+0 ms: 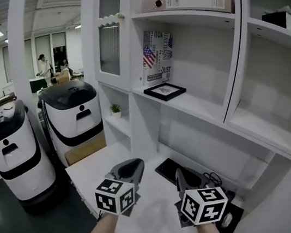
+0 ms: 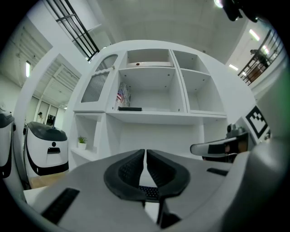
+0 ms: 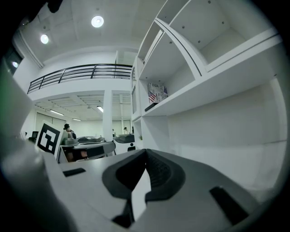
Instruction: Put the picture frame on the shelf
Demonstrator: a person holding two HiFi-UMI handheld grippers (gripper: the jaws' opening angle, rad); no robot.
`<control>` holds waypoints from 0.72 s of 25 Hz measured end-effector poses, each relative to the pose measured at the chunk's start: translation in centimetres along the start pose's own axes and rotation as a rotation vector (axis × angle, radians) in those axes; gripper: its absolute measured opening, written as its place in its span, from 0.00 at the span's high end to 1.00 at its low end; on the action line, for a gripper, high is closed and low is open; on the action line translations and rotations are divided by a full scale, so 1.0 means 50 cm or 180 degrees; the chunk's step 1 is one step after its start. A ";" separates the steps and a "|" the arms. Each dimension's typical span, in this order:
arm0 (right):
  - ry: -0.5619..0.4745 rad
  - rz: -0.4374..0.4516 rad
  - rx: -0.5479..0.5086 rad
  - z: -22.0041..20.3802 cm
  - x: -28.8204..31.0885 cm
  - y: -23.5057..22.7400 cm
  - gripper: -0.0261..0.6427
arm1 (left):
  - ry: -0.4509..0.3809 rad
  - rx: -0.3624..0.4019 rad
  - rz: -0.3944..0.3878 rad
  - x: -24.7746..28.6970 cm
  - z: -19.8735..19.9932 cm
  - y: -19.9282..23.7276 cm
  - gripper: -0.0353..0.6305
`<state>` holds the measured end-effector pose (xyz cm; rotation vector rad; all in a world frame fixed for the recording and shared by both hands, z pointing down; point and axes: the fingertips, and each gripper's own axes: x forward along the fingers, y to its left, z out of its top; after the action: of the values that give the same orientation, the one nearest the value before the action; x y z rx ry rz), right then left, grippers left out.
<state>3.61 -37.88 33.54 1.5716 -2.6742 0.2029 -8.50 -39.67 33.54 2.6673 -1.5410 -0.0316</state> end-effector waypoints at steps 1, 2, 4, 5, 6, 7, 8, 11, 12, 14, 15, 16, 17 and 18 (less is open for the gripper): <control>0.0016 0.0006 0.0018 -0.011 -0.007 0.003 0.96 | 0.0015 0.0002 0.0006 -0.009 -0.009 -0.002 0.91; 0.0029 0.0014 0.0038 -0.020 -0.015 0.005 0.96 | 0.0030 0.0009 0.0011 -0.018 -0.018 -0.004 0.91; 0.0049 0.0038 0.0076 -0.036 -0.029 0.011 0.96 | 0.0057 -0.0003 0.0008 -0.036 -0.036 -0.008 0.91; 0.0053 0.0049 0.0089 -0.043 -0.037 0.015 0.96 | 0.0068 -0.0025 0.0006 -0.045 -0.044 -0.008 0.91; 0.0055 0.0059 0.0101 -0.049 -0.044 0.018 0.96 | 0.0076 -0.0055 0.0006 -0.054 -0.051 -0.008 0.91; 0.0056 0.0066 0.0112 -0.054 -0.051 0.021 0.96 | 0.0080 -0.0088 0.0009 -0.062 -0.057 -0.007 0.91; 0.0057 0.0070 0.0126 -0.059 -0.058 0.023 0.96 | 0.0078 -0.0119 0.0013 -0.070 -0.062 -0.006 0.91; 0.0048 0.0060 0.0143 -0.073 -0.079 0.030 0.96 | 0.0064 -0.0180 0.0034 -0.093 -0.072 -0.005 0.91; 0.0044 0.0061 0.0141 -0.076 -0.084 0.033 0.96 | 0.0067 -0.0184 0.0043 -0.101 -0.077 -0.005 0.91; 0.0037 0.0065 0.0151 -0.081 -0.093 0.039 0.96 | 0.0086 -0.0172 0.0065 -0.115 -0.087 -0.006 0.91; 0.0032 0.0066 0.0164 -0.083 -0.097 0.041 0.96 | 0.0099 -0.0169 0.0074 -0.121 -0.093 -0.007 0.91; 0.0026 0.0068 0.0181 -0.085 -0.100 0.042 0.96 | 0.0112 -0.0173 0.0081 -0.127 -0.099 -0.007 0.91; 0.0022 0.0072 0.0197 -0.087 -0.102 0.042 0.96 | 0.0121 -0.0185 0.0087 -0.131 -0.105 -0.006 0.91; 0.0021 0.0076 0.0211 -0.090 -0.104 0.043 0.96 | 0.0126 -0.0203 0.0092 -0.135 -0.109 -0.004 0.91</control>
<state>4.11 -31.78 37.30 1.5539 -2.7094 0.3000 -11.41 -33.50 38.90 2.5808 -1.5398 -0.0259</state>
